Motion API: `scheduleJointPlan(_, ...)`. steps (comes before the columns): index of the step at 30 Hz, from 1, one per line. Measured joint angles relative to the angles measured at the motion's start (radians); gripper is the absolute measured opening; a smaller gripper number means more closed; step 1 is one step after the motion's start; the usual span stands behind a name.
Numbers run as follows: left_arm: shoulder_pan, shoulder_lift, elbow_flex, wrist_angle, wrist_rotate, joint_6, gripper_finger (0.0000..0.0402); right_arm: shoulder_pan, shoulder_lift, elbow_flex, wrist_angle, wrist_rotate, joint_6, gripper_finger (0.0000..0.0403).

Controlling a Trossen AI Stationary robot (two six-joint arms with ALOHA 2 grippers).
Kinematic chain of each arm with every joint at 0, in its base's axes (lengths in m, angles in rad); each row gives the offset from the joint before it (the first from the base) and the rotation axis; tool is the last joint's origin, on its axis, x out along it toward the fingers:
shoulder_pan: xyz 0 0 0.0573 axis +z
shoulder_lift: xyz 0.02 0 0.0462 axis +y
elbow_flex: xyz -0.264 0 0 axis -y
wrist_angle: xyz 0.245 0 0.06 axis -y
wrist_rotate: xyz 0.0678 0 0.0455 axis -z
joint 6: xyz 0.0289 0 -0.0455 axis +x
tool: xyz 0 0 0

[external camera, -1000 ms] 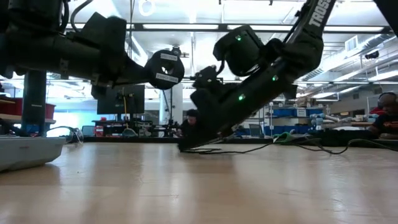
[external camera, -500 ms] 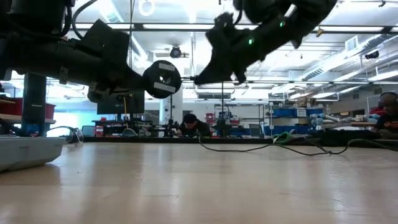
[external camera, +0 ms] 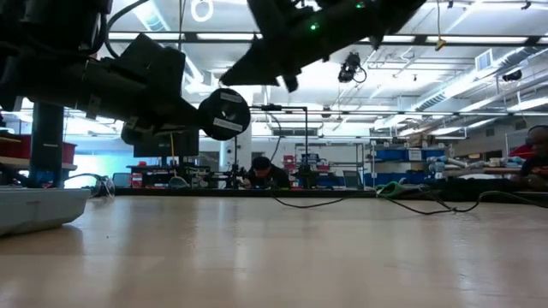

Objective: Coil cords
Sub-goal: Coil the black wire onto the spool

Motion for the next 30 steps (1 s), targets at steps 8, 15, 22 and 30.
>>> scheduleJointPlan(8,0.000,0.001,0.000,0.008,-0.016,-0.014,0.0000,0.029,0.107,0.053,0.007,-0.017,-0.019,0.0006)
scheduleJointPlan(15,-0.001,0.000,0.002,0.052,-0.034,-0.010,0.0000,0.037,0.214,0.047,-0.007,-0.028,0.053,0.0012)
scheduleJointPlan(22,-0.029,0.000,-0.001,0.052,-0.111,-0.008,0.0000,0.056,0.270,-0.014,0.099,-0.026,0.087,0.0011)
scheduleJointPlan(30,-0.041,0.000,-0.045,0.129,-0.136,-0.010,0.0000,0.051,0.289,-0.358,0.923,-0.027,0.189,0.0011)
